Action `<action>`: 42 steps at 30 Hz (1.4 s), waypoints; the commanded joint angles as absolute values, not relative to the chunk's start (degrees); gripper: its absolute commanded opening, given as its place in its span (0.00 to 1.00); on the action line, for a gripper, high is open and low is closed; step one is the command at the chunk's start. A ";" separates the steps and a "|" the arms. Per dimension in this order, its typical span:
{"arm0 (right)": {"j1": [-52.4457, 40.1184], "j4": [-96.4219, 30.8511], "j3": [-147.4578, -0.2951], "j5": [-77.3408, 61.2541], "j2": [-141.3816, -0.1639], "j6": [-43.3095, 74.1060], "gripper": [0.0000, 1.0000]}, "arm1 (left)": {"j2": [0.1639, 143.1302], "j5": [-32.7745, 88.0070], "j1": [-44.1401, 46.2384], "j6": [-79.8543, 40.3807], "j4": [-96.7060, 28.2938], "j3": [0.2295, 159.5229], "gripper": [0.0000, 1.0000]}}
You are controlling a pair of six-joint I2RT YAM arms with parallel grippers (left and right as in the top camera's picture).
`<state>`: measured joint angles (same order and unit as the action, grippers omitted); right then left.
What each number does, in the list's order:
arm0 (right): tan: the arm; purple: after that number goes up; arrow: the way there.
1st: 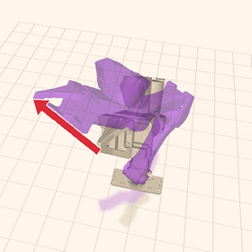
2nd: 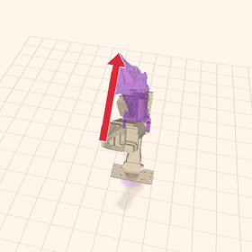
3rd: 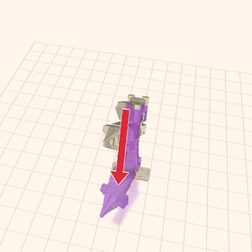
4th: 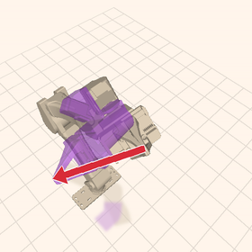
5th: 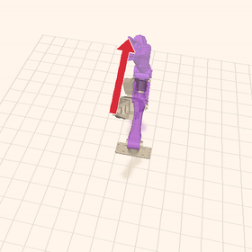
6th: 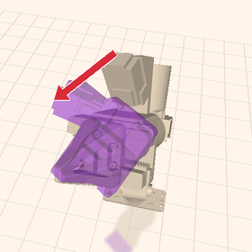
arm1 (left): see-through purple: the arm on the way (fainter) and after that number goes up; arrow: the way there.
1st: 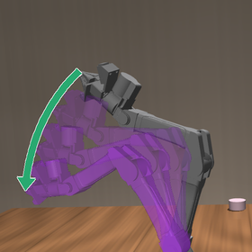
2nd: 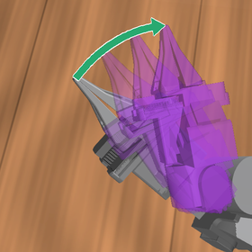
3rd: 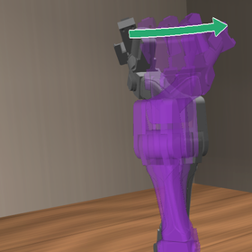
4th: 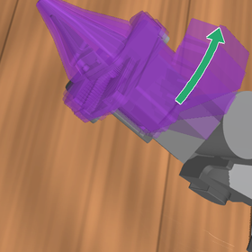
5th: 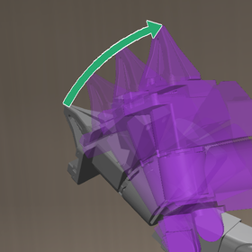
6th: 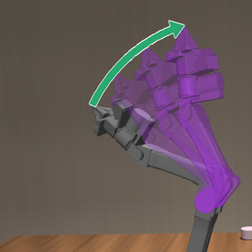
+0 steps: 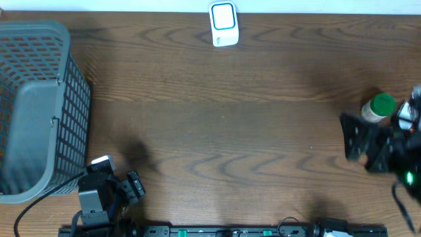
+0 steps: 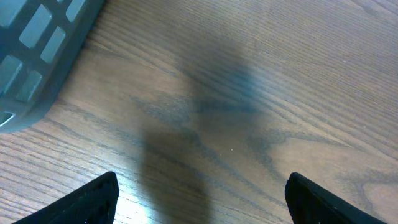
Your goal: Scan the item barcode
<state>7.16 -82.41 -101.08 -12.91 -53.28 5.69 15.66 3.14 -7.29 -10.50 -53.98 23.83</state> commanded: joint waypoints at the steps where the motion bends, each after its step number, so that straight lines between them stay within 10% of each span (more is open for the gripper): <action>1: 6.33 -84.88 -100.82 -4.16 -49.50 1.89 0.99 | 15.51 3.62 -7.31 -10.17 -54.17 24.21 0.86; 10: 6.33 -87.61 -100.79 -1.50 -44.56 1.39 0.99 | 15.51 3.62 -7.33 -10.17 -54.17 24.21 0.86; 13: 6.42 -78.52 -99.63 -1.37 -43.42 -0.51 0.84 | 15.51 3.62 -7.31 -10.17 -54.17 24.21 0.86; 17: 6.44 -65.39 -94.37 -2.04 -38.83 -0.47 0.99 | 15.51 3.62 -7.31 -10.17 -54.15 24.21 0.86; 42: 1.76 -18.63 -29.56 -3.05 -5.80 -0.10 0.99 | 15.51 3.62 -7.31 -10.17 -54.17 24.21 0.86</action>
<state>2.11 -20.12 -35.31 -4.03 -9.82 0.34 15.64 3.14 -7.29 -10.50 -54.02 23.83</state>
